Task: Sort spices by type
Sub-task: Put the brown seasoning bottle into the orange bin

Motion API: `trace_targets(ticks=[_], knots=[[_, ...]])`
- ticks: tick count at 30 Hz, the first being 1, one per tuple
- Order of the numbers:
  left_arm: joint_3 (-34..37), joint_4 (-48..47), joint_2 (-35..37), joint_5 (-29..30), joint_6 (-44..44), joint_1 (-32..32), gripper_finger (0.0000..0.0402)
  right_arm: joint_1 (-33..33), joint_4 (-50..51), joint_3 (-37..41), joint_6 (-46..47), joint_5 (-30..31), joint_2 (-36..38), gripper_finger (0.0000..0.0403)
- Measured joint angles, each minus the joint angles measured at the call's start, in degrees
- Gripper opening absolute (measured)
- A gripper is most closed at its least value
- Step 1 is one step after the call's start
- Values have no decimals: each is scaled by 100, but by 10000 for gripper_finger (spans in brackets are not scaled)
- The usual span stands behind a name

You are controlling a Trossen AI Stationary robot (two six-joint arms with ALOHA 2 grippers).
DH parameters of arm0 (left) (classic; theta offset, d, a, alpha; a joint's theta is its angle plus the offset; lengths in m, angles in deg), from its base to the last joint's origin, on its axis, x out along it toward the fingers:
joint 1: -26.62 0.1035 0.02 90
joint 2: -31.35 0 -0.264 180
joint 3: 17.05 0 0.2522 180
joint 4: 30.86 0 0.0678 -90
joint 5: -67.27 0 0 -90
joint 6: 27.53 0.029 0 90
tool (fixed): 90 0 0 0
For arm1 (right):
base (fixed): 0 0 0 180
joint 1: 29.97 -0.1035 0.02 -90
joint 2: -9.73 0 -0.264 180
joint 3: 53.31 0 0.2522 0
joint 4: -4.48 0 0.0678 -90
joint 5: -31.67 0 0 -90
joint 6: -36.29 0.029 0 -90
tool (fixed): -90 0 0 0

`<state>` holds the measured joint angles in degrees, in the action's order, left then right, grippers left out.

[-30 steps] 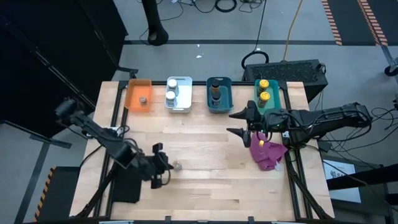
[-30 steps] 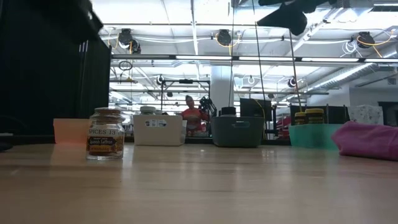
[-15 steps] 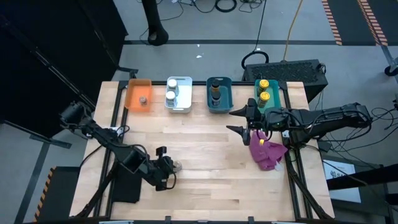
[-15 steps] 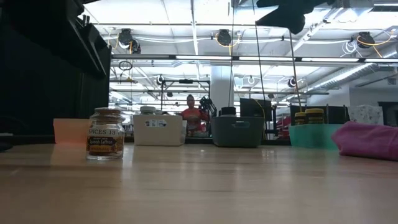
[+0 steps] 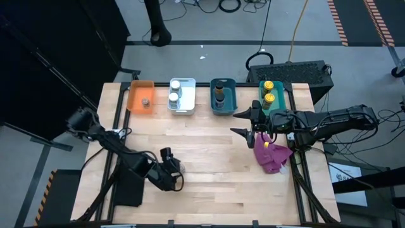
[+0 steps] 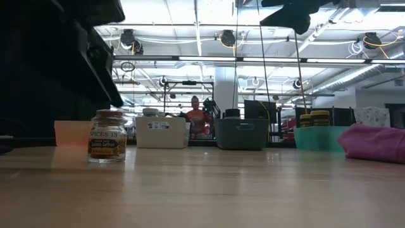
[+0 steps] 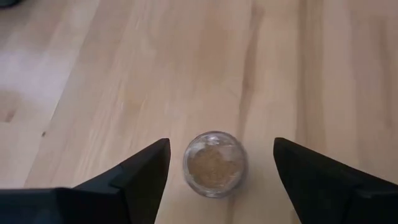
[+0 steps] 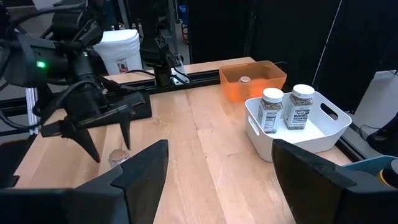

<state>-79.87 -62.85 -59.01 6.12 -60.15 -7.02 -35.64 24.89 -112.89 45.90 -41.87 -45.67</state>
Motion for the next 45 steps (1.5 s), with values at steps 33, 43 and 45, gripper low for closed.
trace_targets(ticks=[33, 43, 45], knots=[[1, -165, -144, 186, -439, 30, 293, -2, 195, -4, 134, -6, -25, 267], [7, 131, -570, 323, -437, 25, 293, 6, 137, -7, 98, -6, -286, 267], [7, 273, -644, 325, -408, 25, 293, 9, 125, -7, 76, -4, -299, 267]])
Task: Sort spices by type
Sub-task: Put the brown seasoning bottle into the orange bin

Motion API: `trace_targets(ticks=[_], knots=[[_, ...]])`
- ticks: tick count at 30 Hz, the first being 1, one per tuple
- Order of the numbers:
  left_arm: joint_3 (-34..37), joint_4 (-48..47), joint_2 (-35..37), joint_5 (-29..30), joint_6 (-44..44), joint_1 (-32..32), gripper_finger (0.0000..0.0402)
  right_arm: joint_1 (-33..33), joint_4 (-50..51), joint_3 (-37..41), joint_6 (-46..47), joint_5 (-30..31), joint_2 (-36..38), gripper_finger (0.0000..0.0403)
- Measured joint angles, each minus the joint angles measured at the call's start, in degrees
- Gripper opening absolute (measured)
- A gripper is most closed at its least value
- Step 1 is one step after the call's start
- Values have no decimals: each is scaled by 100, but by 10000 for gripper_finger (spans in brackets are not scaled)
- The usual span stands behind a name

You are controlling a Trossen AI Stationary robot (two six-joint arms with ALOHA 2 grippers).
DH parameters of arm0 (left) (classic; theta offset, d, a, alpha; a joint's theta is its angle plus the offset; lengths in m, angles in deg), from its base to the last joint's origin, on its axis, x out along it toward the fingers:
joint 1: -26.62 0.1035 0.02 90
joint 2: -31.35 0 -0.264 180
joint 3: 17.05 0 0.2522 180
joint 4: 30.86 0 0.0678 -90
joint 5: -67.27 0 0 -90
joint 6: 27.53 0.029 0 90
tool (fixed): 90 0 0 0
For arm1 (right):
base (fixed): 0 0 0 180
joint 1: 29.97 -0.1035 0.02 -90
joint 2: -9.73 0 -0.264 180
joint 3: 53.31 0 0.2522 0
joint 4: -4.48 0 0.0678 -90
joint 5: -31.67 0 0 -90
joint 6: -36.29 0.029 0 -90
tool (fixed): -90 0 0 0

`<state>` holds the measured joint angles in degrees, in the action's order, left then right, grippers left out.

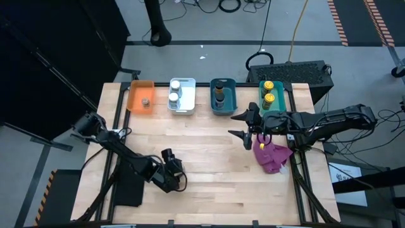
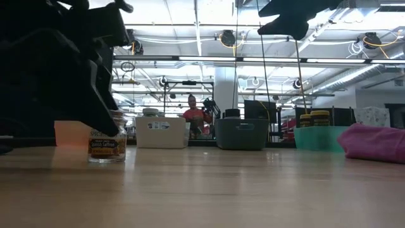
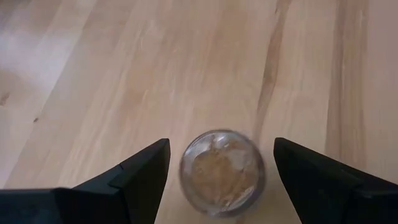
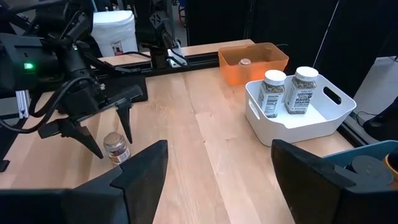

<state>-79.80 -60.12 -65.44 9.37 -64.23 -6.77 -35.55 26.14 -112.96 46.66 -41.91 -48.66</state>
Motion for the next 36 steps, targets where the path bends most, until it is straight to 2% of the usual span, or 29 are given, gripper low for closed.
trace_targets(ticks=[17, 20, 26, 36], knots=[[0, 209, -124, 2, 104, 0, 290, 0, 4, 0, -11, 0, 0, 267], [0, 171, -124, -11, 107, 0, 269, 0, 4, 0, -13, 2, 0, 267], [-13, 161, -115, 4, 113, -1, 184, 0, 6, 0, -13, 2, 0, 267], [2, -208, 310, 56, -33, 5, 182, 0, 35, 0, 42, 2, 2, 267]])
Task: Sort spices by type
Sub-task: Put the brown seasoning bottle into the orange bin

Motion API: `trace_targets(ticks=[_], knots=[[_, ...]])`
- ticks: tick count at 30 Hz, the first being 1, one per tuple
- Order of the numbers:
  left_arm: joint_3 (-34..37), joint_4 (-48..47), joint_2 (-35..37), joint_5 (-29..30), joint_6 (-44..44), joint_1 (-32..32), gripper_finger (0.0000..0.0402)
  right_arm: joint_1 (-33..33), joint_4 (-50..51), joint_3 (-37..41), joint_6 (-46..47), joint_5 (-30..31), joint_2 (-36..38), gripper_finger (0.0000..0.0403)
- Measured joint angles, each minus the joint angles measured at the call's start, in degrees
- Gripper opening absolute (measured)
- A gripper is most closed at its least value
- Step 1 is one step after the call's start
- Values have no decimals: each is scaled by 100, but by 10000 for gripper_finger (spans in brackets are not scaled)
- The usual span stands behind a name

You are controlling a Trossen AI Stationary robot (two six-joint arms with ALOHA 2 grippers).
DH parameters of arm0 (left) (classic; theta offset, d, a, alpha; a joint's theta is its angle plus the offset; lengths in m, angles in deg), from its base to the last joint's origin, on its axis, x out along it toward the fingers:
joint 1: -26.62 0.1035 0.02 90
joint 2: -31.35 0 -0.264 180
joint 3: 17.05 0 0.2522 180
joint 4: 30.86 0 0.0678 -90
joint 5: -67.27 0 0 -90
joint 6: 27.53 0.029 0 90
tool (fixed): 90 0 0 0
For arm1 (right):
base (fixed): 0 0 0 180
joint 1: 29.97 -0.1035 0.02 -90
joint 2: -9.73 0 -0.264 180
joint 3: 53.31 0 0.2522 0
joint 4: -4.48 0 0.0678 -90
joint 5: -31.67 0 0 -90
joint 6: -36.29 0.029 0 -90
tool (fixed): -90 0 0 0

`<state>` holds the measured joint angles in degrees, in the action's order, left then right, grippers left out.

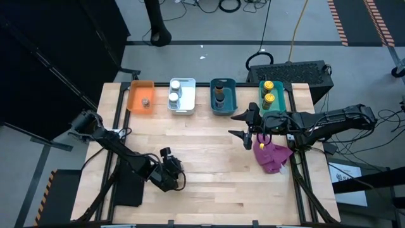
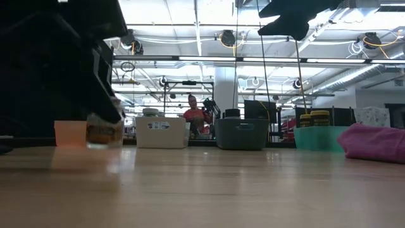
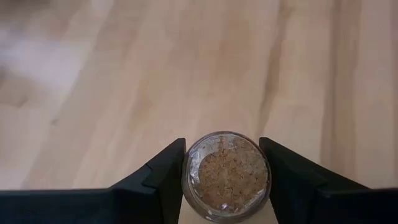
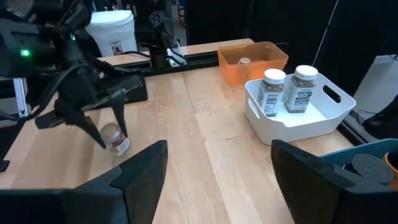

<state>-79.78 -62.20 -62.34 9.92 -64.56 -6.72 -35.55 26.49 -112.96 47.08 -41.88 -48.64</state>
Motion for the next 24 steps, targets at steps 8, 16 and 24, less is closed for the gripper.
trace_targets(ticks=[8, 16, 24], knots=[[-2, -1025, 1188, 773, -159, 392, 182, 0, 2, 0, 8, 0, 0, 267], [-9, -3110, 2563, 2086, -595, 1853, 182, 0, -2, 0, 8, 0, 0, 267], [-7, -4157, 2971, 2538, -1443, 3716, 182, 0, -7, 0, 8, 0, -22, 267]])
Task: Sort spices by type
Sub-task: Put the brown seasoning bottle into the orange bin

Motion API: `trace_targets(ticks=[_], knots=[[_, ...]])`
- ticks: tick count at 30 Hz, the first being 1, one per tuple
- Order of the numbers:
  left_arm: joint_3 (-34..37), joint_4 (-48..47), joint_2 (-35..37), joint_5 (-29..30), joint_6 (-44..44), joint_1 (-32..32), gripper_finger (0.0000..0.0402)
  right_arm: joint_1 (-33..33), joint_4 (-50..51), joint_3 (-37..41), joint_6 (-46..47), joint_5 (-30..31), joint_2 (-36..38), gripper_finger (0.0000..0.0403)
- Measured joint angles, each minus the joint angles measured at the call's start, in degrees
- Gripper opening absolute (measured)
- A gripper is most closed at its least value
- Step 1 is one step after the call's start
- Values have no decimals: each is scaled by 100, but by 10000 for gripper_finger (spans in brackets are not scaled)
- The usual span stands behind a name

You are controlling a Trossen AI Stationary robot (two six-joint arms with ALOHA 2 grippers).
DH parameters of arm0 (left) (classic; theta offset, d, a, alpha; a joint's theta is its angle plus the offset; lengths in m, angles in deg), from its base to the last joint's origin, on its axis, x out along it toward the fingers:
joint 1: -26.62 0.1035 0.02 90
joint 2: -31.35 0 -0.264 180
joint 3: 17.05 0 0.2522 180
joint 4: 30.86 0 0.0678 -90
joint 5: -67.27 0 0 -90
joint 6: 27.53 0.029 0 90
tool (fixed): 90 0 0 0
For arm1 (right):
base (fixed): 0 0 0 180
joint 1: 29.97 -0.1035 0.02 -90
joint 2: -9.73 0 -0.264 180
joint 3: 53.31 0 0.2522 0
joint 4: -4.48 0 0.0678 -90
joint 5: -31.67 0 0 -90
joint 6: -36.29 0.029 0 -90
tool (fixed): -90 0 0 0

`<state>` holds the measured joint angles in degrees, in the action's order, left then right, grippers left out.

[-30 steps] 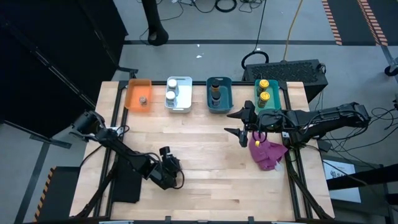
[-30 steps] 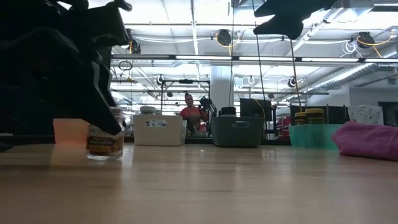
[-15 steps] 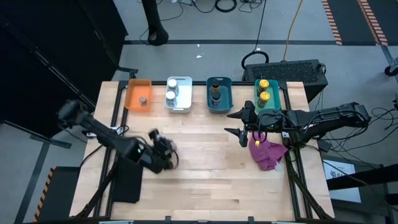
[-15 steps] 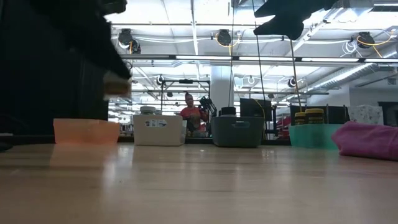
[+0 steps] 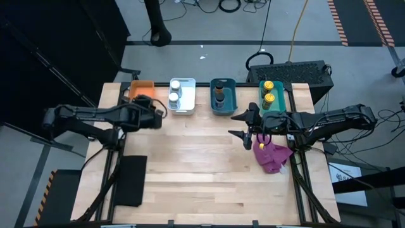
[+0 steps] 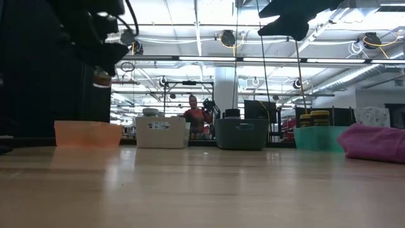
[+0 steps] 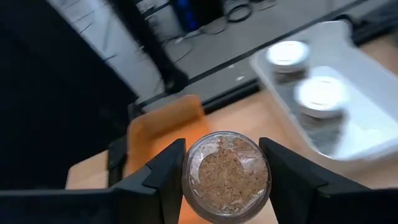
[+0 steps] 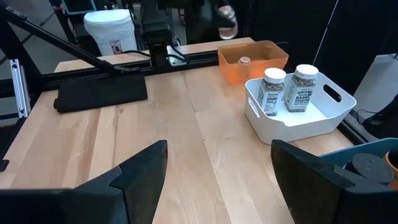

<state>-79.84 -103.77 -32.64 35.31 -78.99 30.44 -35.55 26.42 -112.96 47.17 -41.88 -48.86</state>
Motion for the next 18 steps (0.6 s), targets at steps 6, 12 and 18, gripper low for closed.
trace_targets(ticks=[6, 12, 18], knots=[[0, 522, 5, -120, 801, 1082, 182, 0, 9, 2, 0, -1, -22, 267], [0, 1943, 21, -1311, 2481, 2001, 182, 0, 17, 4, -22, -2, -59, 267], [0, 2457, 70, -2467, 3241, 3233, 182, 0, 33, 4, -11, -2, -84, 267]])
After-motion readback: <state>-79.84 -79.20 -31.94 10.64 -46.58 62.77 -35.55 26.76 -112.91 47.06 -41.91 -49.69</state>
